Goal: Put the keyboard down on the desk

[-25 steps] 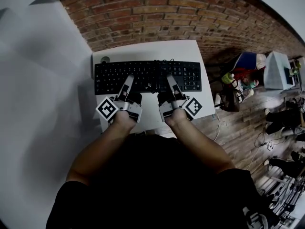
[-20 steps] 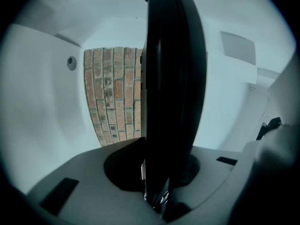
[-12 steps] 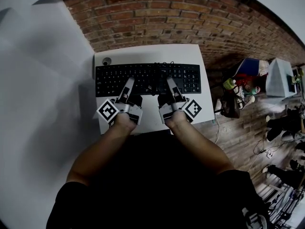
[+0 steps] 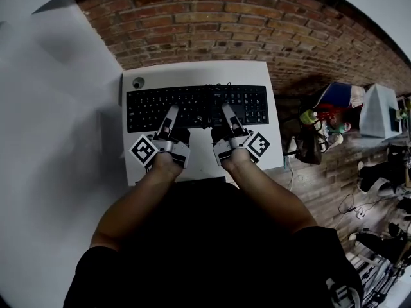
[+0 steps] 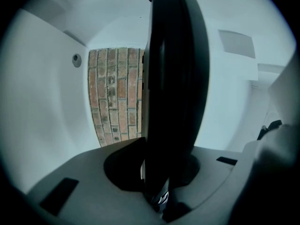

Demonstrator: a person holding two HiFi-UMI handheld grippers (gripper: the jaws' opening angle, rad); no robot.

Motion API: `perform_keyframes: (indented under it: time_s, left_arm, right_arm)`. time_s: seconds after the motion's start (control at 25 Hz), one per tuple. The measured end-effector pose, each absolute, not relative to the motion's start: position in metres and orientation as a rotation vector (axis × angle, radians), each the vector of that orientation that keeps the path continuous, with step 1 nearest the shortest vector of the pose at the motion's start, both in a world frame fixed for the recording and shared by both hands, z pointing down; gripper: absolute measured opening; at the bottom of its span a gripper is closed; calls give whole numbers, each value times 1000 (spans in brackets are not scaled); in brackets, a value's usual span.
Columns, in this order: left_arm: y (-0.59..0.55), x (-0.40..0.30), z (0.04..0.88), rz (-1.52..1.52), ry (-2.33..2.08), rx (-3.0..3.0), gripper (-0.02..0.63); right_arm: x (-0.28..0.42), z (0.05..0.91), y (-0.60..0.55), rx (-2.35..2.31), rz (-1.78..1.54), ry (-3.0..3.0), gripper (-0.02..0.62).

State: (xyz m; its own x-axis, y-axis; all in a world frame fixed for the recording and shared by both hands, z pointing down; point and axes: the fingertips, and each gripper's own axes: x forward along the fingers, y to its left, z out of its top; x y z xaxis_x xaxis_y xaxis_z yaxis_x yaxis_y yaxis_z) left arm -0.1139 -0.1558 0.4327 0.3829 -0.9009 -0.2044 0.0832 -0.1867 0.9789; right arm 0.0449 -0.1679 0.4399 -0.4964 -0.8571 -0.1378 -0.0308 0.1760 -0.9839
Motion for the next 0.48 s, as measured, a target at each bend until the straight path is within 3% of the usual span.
perform_keyframes:
  time_s: [0.48]
  left_arm:
    - [-172,-92,465,-1026,-821,1456,80]
  right_arm:
    - [66,476,-185,-859,-1491,1701,106]
